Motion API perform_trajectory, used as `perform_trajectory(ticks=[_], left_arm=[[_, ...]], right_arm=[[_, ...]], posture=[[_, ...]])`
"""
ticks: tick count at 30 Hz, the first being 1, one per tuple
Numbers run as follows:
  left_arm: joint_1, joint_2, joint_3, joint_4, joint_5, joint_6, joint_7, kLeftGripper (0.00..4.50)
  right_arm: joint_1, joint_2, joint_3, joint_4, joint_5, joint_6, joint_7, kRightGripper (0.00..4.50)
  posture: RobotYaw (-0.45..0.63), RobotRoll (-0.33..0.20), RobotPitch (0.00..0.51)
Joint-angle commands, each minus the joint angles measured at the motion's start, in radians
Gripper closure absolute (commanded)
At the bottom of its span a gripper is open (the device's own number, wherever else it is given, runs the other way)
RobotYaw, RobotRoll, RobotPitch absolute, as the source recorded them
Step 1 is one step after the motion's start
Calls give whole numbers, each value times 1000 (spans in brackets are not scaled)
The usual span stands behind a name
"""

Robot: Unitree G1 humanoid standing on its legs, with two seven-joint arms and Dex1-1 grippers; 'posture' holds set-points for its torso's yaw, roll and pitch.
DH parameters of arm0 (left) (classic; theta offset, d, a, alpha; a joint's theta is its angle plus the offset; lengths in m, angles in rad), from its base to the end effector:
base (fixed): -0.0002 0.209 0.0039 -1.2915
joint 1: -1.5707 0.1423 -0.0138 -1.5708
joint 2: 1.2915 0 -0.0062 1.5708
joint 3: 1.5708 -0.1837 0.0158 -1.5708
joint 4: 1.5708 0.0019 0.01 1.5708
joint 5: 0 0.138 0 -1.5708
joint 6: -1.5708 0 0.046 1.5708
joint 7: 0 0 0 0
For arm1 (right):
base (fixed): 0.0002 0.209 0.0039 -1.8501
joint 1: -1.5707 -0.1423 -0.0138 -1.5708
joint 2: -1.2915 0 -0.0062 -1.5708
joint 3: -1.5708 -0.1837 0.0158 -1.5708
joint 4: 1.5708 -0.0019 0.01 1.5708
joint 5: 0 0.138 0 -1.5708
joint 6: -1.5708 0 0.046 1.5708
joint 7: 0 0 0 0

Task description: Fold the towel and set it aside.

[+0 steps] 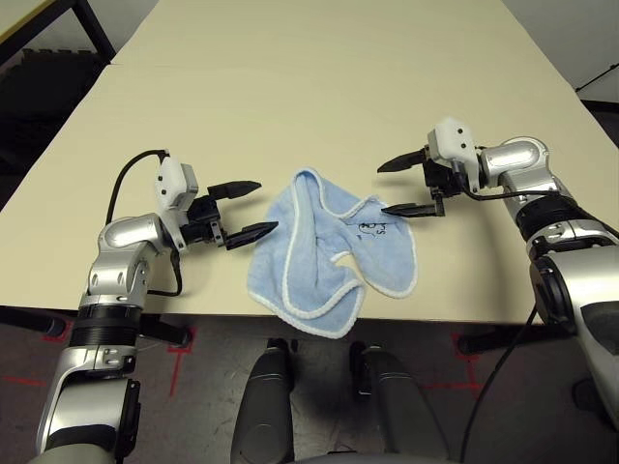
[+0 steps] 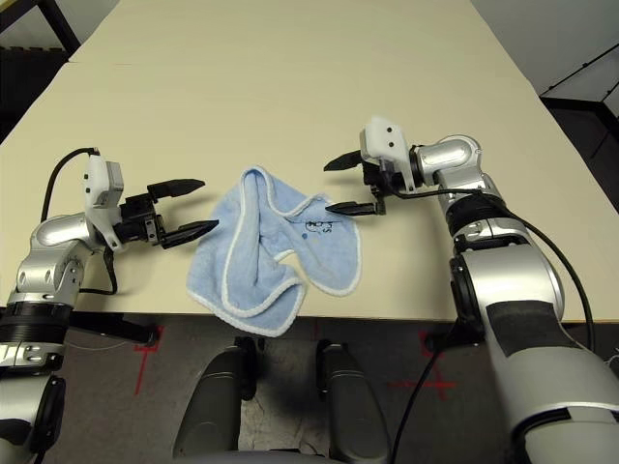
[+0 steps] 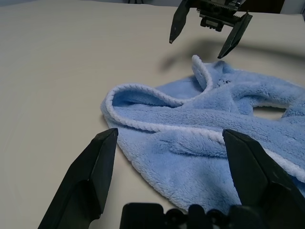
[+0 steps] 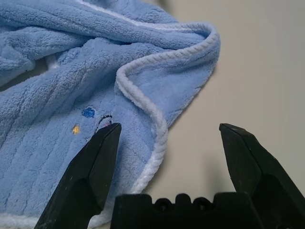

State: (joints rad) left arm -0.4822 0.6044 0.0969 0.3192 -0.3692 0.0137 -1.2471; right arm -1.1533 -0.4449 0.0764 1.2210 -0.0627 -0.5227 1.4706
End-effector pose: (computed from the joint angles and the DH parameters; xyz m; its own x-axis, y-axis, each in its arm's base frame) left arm 0.2819 0.2734 0.1525 0.4631 -0.8834 -0.0708 0.8620 0.4304 0.2678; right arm 0.3648 -0.2089 0.2033 0.2034 0.8870 -0.4145 -0.8859 -0.0135 -0.4637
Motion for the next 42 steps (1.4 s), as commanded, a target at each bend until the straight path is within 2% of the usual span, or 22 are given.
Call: perform_trajectory(ticks=[1,3,7,16,17,33,39,42], left_arm=[[12,-5,-16,-30,-5,11,3,57],[14,-5,-17,-33,-2,10,6,57],[18,-4,-17,-37,0,7,11,0],[14,-4,-18,-36,2,9,15,0],[15,-5,-18,-35,2,10,16,0],[17,-11,-20,-32,1,16,25,0],[12,-26,-18,-29,-1,28,55,0],[2,-43,-19,-16,11,22,88,0]], right_arm=[[-9,9,17,22,-26,5,-39,0],[-10,8,29,26,-46,8,-52,0],[-7,8,48,32,-68,9,-52,884],[-14,18,74,44,-99,3,-52,4240],[-15,18,74,44,-99,1,-51,4478],[-22,25,-19,31,16,59,5,4478],[-39,19,-119,6,98,43,-111,4478],[-37,12,-126,-10,77,-56,-240,4478]], posture=[[66,0,188],[67,0,188],[69,0,188],[71,0,188],[70,0,187],[60,0,186],[50,0,185],[44,0,185]])
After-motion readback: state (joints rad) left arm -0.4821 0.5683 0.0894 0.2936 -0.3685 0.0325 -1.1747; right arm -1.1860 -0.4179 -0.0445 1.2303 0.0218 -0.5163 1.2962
